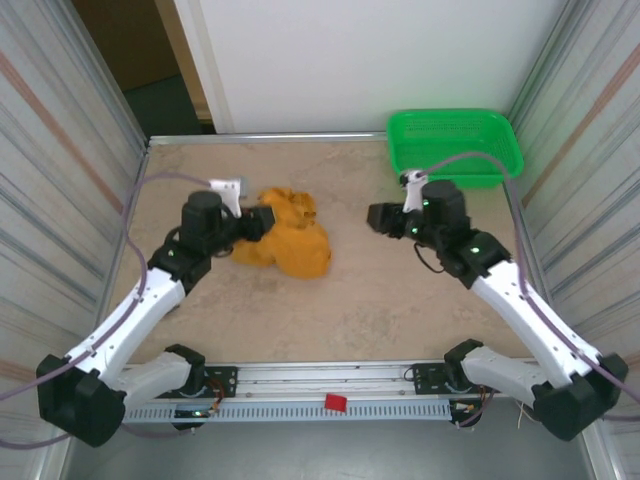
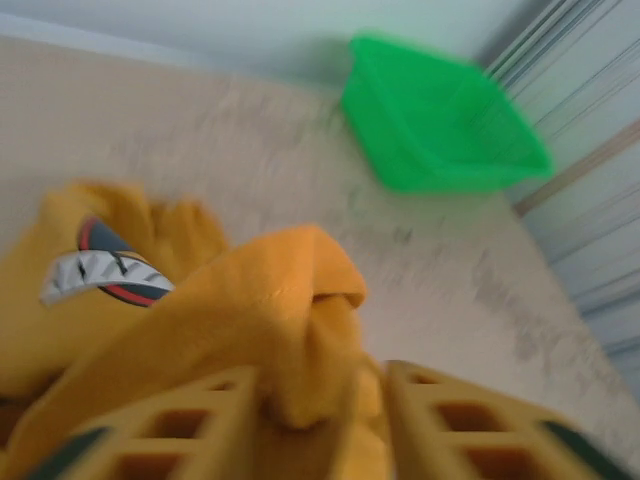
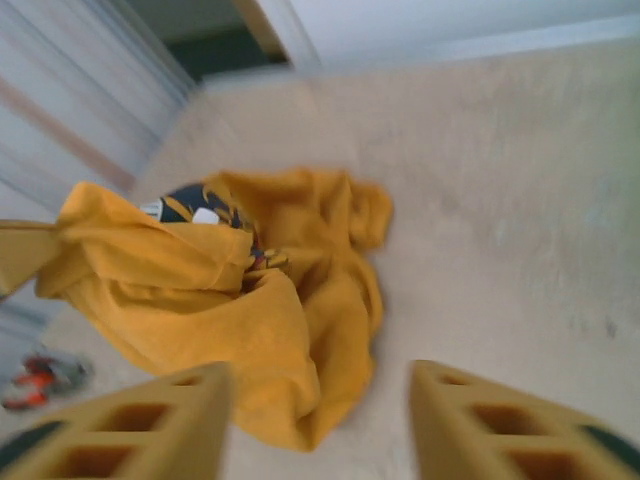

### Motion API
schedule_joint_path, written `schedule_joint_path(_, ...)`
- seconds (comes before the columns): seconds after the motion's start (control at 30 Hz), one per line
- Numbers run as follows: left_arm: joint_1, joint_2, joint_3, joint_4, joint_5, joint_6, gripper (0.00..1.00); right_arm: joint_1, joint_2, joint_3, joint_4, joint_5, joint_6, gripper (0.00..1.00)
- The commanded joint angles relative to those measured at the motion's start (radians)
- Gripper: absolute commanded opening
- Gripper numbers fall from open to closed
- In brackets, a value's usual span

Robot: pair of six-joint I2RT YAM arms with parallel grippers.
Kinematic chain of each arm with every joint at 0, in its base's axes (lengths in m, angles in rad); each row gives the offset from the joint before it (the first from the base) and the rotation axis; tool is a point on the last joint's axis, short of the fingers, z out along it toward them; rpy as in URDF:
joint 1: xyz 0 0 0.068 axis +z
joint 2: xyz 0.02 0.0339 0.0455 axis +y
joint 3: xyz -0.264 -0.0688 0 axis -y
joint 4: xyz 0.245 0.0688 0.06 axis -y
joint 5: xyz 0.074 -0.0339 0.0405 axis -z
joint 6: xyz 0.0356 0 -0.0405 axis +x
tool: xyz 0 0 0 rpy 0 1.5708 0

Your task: Fold the inside-out t-shirt

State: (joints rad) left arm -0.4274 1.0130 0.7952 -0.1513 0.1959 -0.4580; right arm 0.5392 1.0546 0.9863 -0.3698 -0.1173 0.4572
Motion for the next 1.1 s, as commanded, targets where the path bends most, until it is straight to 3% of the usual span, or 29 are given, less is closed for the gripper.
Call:
schedule_joint_path(0.0,-0.002,-0.128,-0.129,0.016,-0.087,-0.068,0.58,0.034,0.077,-0.070,0.078,-0.021,0.054,0.59)
schedule_joint_path(0.13,0.007,-0.165,-0.152,0.016,-0.155,-0.033,0.65,0.076,0.243,-0.072,0.157,-0.057,0.067,0.63)
schedule_joint_path(0.27,0.001,-0.004,-0.037,-0.029,-0.111,0.060,0.66,0.134,0.411,-0.026,0.220,-0.045,0.083,0.66)
schedule_joint_path(0.4,-0.043,0.143,0.019,-0.056,-0.137,0.136,0.67,0.159,0.537,0.020,0.280,-0.070,0.131,0.68)
schedule_joint_path(0.53,-0.136,0.157,-0.026,-0.038,-0.193,0.177,0.69,0.191,0.637,0.072,0.300,-0.081,0.152,0.69)
schedule_joint_path(0.67,-0.229,0.161,-0.089,-0.029,-0.272,0.161,0.71,0.205,0.733,0.116,0.314,-0.091,0.175,0.69)
schedule_joint_path(0.83,-0.278,0.220,-0.145,-0.037,-0.422,0.078,0.69,0.206,0.792,0.096,0.365,-0.124,0.227,0.64)
schedule_joint_path(0.9,-0.277,0.243,-0.145,-0.051,-0.476,0.060,0.65,0.207,0.799,0.080,0.381,-0.134,0.239,0.55)
schedule_joint_path(0.93,-0.272,0.251,-0.142,-0.044,-0.482,0.063,0.60,0.205,0.799,0.073,0.390,-0.143,0.241,0.39)
schedule_joint_path(1.0,-0.251,0.267,-0.123,-0.043,-0.468,0.081,0.32,0.201,0.785,0.058,0.393,-0.150,0.239,0.09)
schedule_joint_path(1.03,-0.234,0.275,-0.106,-0.049,-0.453,0.090,0.12,0.195,0.766,0.049,0.393,-0.152,0.238,0.00)
schedule_joint_path(1.07,-0.210,0.280,-0.089,-0.062,-0.433,0.096,0.00,0.186,0.742,0.038,0.393,-0.156,0.236,0.00)
